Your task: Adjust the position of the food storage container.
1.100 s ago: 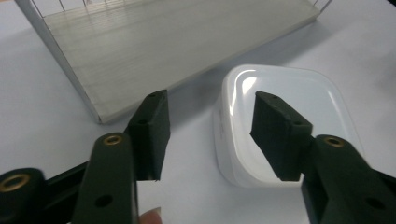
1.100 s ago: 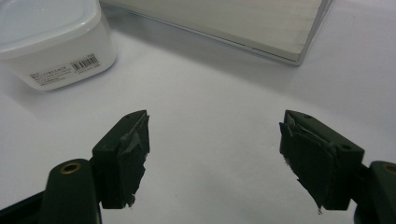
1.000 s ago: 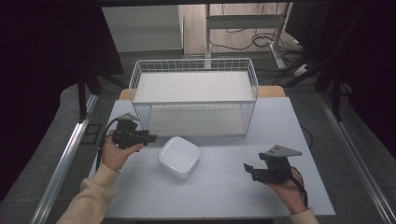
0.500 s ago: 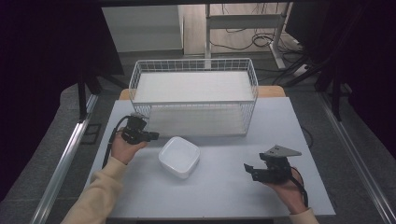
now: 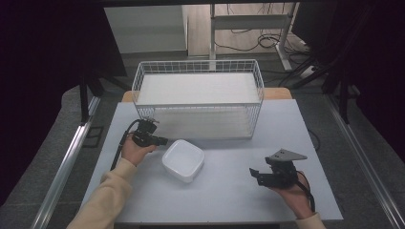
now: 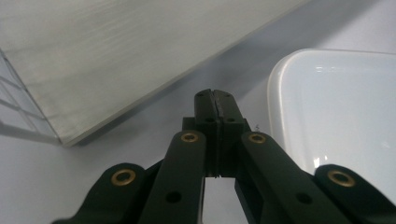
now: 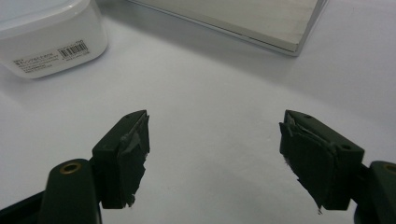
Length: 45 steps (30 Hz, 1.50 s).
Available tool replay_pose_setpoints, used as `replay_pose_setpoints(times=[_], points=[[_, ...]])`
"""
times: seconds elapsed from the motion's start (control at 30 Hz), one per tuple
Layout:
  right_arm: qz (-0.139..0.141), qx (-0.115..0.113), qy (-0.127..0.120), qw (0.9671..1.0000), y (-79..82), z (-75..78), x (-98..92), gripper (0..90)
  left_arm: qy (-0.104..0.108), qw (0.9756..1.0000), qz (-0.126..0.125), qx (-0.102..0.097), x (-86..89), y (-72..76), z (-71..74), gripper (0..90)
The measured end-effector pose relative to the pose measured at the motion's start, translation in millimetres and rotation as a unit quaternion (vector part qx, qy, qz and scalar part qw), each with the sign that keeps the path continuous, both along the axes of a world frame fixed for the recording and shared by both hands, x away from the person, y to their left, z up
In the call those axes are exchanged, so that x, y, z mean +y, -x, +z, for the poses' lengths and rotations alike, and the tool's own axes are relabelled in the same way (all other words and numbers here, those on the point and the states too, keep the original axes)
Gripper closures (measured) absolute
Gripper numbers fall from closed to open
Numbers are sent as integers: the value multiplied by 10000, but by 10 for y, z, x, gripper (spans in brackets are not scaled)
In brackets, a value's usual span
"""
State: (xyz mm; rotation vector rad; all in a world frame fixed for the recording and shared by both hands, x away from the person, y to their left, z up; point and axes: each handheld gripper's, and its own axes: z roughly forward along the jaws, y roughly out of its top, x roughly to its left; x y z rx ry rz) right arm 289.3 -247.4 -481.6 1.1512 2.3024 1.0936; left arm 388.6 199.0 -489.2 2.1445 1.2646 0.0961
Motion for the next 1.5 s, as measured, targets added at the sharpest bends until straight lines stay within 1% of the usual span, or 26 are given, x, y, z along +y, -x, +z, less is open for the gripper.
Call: replay_pose_setpoints(times=[0.07,0.2,0.23,0.27,0.33,0.4,0.53,0.7,0.83,0.9,0.93,0.97,1.0,1.07,1.1,1.13,1.23,1.33,1.5], points=[[-8,12,-7,10000,-1,-3,0,238,-14,10000,-18,20,-8,-12,-20,899],[-7,16,-2,10000,0,-3,1,238,44,9999,-88,61,-37,-25,-48,899],[-2,16,10,10000,0,-4,2,238,96,9998,-153,107,-62,-30,-61,899],[-2,16,10,10000,0,-4,2,238,96,9998,-153,107,-62,-30,-61,899],[1,11,18,10000,2,-8,6,238,128,9996,-216,137,-89,-34,-76,899],[7,19,13,10000,5,-11,12,238,112,9994,-306,147,-108,-44,-94,899],[15,16,8,10000,12,-7,12,238,172,9989,-372,206,-144,-51,-121,899],[18,20,15,10000,12,-12,9,238,109,9988,-420,230,-169,-58,-141,900],[24,18,16,10000,13,-11,13,238,158,9987,-425,221,-190,-58,-150,900],[26,18,20,10000,13,-12,14,238,124,9986,-463,244,-214,-58,-148,900],[32,16,33,10000,13,-13,14,238,93,9985,-489,232,-231,-59,-143,900],[33,23,44,10000,14,-16,17,238,98,9983,-536,216,-269,-60,-132,900],[33,23,44,10000,14,-16,17,238,98,9983,-536,216,-269,-60,-132,900],[44,19,49,10000,16,-14,19,238,102,9978,-628,204,-325,-64,-123,900],[42,14,51,10000,18,-11,18,238,43,9972,-725,201,-378,-71,-105,900],[42,14,51,10000,18,-11,18,238,43,9972,-725,201,-378,-71,-105,900],[41,14,53,10000,18,-15,14,238,119,9967,-781,162,-457,-67,-97,900],[48,22,56,10000,20,-18,11,238,107,9955,-923,177,-530,-56,-92,900],[49,39,60,10000,24,-19,21,238,98,9941,-1060,196,-638,-28,-99,900]])
